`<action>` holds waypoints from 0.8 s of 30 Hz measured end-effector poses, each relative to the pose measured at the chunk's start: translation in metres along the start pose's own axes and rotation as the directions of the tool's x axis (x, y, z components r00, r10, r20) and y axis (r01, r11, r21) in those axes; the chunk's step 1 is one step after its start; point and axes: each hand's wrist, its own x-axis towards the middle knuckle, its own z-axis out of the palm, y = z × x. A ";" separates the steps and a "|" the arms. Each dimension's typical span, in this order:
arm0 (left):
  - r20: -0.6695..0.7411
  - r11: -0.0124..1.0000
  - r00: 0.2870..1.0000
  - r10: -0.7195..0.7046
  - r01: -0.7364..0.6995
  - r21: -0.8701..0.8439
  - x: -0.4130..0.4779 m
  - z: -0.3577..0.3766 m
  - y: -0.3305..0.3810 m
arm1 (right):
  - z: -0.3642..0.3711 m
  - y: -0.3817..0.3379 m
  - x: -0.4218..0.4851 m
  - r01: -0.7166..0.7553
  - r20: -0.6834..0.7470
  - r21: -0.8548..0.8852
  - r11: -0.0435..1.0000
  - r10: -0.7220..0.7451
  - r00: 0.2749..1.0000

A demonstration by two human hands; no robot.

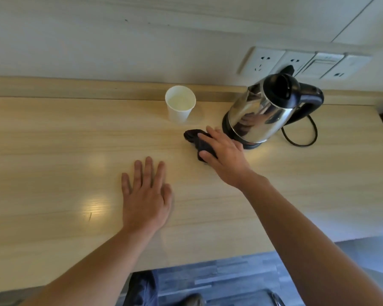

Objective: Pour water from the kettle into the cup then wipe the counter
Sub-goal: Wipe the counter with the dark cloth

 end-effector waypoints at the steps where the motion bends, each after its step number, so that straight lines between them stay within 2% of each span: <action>1: 0.006 1.000 1.000 -0.002 0.002 0.003 0.000 0.000 0.000 | 0.006 0.004 0.012 0.011 0.052 -0.099 0.995 -0.006 0.999; 4: 0.016 1.000 1.000 -0.005 0.005 0.017 0.001 0.002 0.000 | 0.026 0.012 0.029 0.025 0.133 -0.204 0.979 0.002 0.991; 10: 0.006 1.000 1.000 -0.008 0.008 0.021 0.001 0.004 0.000 | 0.041 0.014 0.030 -0.005 0.056 -0.240 0.971 0.019 0.998; 15: 0.011 0.999 1.000 -0.012 0.012 0.031 0.000 0.001 0.000 | 0.044 0.015 0.019 -0.019 0.061 -0.234 0.972 0.034 0.998; 24: -0.030 1.000 0.999 -0.019 0.020 0.023 -0.003 -0.003 0.005 | 0.066 0.014 -0.055 -0.048 0.054 -0.221 0.974 0.061 0.997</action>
